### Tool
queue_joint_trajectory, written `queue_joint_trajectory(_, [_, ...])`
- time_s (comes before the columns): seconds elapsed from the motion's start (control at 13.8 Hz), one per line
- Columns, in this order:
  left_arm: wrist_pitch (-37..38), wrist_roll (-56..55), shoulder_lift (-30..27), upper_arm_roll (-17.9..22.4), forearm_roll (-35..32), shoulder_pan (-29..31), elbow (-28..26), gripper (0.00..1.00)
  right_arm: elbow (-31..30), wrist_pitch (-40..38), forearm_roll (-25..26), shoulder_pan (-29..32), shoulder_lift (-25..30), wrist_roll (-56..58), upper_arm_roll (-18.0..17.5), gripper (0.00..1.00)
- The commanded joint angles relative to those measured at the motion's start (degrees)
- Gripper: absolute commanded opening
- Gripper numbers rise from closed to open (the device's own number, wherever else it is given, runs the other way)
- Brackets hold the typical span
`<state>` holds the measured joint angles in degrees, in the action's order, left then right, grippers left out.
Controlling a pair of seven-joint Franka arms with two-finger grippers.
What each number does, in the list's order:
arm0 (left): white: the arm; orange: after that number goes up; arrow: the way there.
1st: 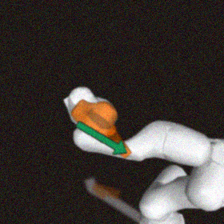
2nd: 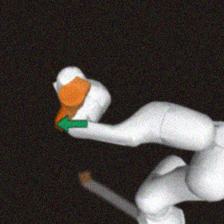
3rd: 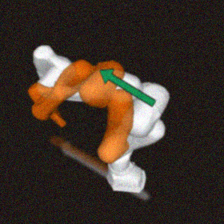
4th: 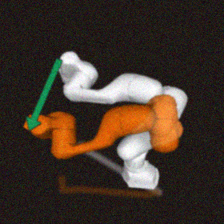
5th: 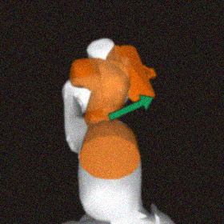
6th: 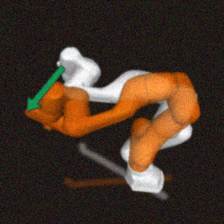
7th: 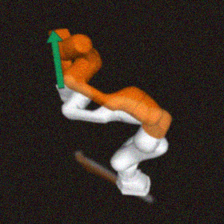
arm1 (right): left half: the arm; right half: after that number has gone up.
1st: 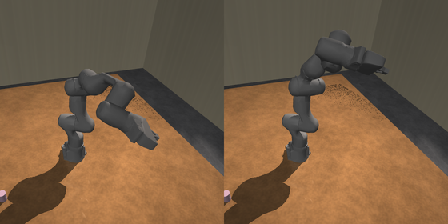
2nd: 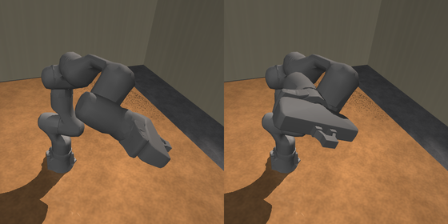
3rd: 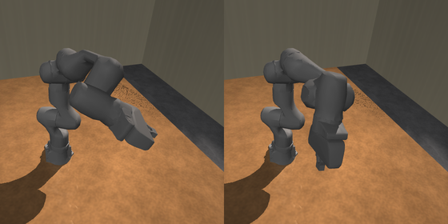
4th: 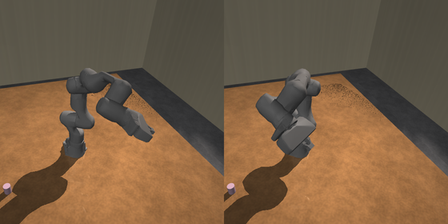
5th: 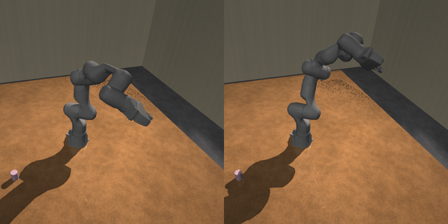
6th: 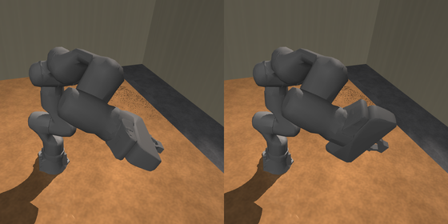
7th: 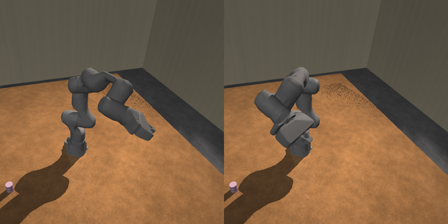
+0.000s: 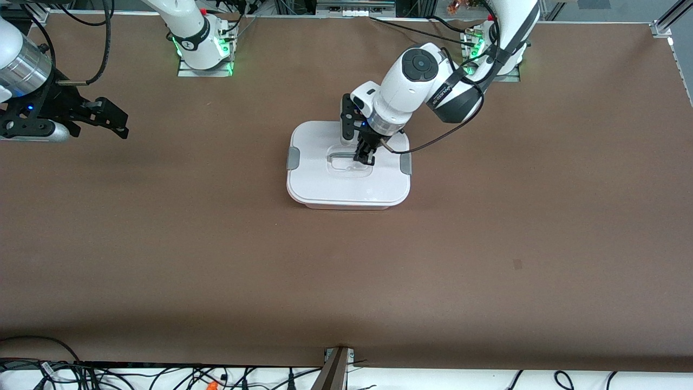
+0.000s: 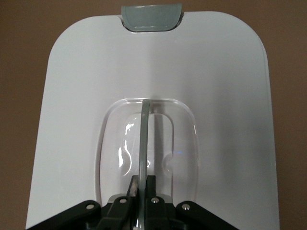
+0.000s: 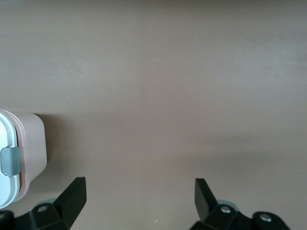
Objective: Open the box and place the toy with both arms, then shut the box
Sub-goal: 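Press and align the lid onto the box with the left gripper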
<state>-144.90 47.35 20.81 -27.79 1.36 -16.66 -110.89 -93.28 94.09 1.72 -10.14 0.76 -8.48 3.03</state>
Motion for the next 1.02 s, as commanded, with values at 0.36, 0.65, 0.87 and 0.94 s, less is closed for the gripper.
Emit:
queue_joint_trajectory(0.36, [-0.9, -1.5, 1.1, -0.1, 1.2, -0.7, -0.6, 0.0, 1.3, -1.4, 0.8, -0.5, -0.2, -0.5, 0.0, 1.0])
queue_joint_trajectory(0.65, [-1.0, -1.6, 1.5, -0.1, 1.1, -0.1, 0.1, 0.0, 1.3, -1.4, 0.8, -0.5, -0.2, -0.5, 0.0, 1.0])
queue_joint_trajectory(0.87, [-1.0, -1.7, 1.2, -0.1, 1.5, 0.4, 0.2, 0.0, 1.4, -1.4, 0.8, -0.5, -0.2, -0.5, 0.0, 1.0])
queue_joint_trajectory(0.94, [-1.1, -1.7, 1.3, -0.1, 1.5, 0.4, 0.2, 0.0, 1.4, -1.3, 0.8, -0.5, -0.2, -0.5, 0.0, 1.0])
